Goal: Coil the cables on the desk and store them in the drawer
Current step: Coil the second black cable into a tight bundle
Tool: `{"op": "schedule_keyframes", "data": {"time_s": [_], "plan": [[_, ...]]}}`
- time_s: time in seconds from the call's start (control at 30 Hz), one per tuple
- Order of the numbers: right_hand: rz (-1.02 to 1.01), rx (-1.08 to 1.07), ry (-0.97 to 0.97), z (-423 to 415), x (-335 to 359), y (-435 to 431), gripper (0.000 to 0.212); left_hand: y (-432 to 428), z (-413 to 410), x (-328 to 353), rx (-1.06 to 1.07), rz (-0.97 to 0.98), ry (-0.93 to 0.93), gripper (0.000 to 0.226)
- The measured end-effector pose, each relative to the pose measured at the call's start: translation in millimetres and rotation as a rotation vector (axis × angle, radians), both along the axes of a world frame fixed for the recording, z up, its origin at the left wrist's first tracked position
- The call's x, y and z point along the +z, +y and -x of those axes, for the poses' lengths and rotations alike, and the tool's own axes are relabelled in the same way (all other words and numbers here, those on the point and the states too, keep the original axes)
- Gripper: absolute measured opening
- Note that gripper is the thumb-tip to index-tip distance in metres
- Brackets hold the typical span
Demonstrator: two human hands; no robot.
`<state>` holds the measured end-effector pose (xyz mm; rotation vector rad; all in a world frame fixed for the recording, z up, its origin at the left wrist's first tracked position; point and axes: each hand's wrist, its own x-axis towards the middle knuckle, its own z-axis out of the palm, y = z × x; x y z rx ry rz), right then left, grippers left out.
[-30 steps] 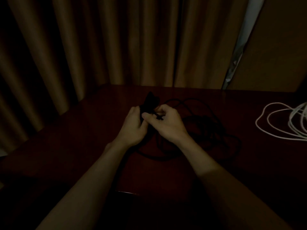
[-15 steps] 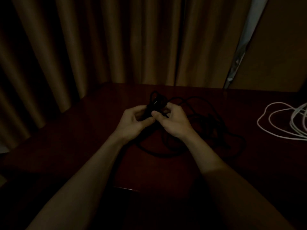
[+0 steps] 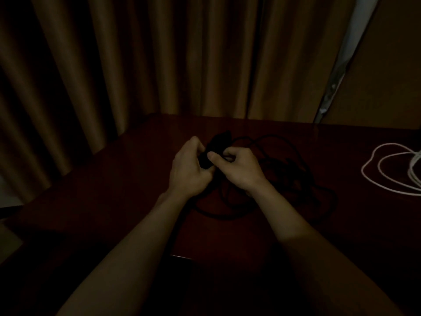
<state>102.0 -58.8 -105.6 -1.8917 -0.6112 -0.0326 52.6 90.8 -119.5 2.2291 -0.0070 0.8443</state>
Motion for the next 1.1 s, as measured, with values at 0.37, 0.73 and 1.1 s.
{"op": "schedule_keyframes", "data": {"time_s": [0.37, 0.73, 1.1], "plan": [[-0.038, 0.048, 0.053, -9.9, 3.7, -13.8, 0.025, 3.3, 6.7, 6.1, -0.458, 0.256, 0.189, 0.025], [0.053, -0.081, 0.085, -1.0, 4.9, -4.6, 0.054, 1.2, -2.2, -3.7, -0.053, -0.218, 0.041, 0.052], [-0.067, 0.102, 0.08, -0.1, 9.4, -16.5, 0.037, 3.5, 8.2, 10.7, -0.426, 0.421, 0.272, 0.025]]}}
